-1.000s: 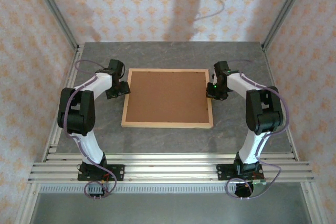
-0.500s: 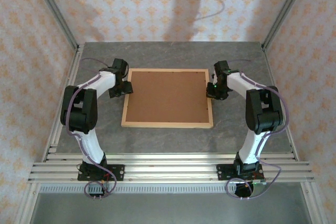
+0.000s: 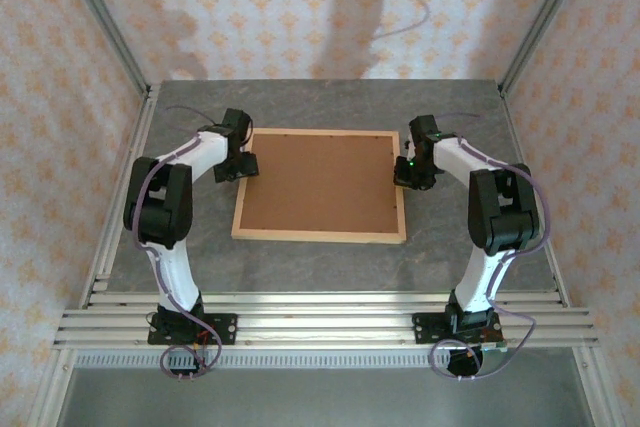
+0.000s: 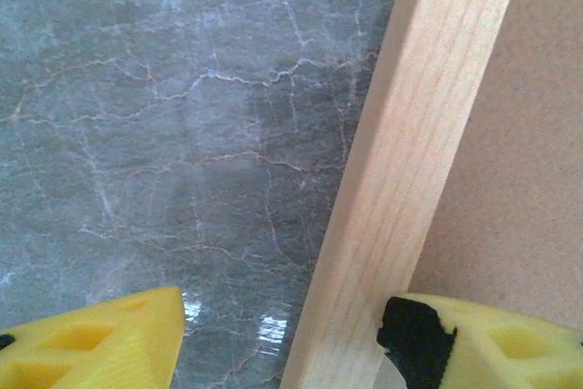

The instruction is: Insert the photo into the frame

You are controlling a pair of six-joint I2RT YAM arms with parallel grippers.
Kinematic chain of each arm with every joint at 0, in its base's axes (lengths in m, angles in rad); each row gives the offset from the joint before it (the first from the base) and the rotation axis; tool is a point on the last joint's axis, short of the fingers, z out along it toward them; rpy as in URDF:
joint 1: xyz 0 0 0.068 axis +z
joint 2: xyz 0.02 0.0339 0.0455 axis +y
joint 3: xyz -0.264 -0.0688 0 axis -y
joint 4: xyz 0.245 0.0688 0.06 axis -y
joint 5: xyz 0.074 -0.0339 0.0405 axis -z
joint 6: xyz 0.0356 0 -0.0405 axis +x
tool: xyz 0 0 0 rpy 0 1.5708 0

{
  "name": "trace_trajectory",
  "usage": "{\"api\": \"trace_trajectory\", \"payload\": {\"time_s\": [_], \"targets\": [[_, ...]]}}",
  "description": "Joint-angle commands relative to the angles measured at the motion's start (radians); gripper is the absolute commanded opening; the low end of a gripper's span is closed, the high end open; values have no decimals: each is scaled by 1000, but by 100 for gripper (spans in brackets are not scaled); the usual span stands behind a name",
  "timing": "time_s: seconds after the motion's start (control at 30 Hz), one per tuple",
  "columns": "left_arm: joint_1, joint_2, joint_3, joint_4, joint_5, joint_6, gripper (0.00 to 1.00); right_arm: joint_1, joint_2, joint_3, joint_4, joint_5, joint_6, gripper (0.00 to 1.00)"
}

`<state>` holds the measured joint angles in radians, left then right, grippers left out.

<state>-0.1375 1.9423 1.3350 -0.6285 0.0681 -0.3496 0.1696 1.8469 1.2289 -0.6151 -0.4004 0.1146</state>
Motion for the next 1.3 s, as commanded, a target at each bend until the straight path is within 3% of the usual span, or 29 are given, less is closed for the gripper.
{"api": "trace_trajectory", "payload": {"time_s": [0.0, 0.37, 0.93, 1.27], "targets": [[-72, 124, -48, -82, 122, 30, 68, 11, 66, -13, -5, -17, -1, 8], [-93, 138, -38, -93, 135, 16, 68, 11, 57, -14, -5, -15, -5, 8], [-77, -107, 12, -111, 38, -19, 70, 11, 46, -14, -15, 20, -8, 8], [-48, -194, -87, -100, 24, -44, 71, 11, 45, -17, -18, 19, -10, 8]]}}
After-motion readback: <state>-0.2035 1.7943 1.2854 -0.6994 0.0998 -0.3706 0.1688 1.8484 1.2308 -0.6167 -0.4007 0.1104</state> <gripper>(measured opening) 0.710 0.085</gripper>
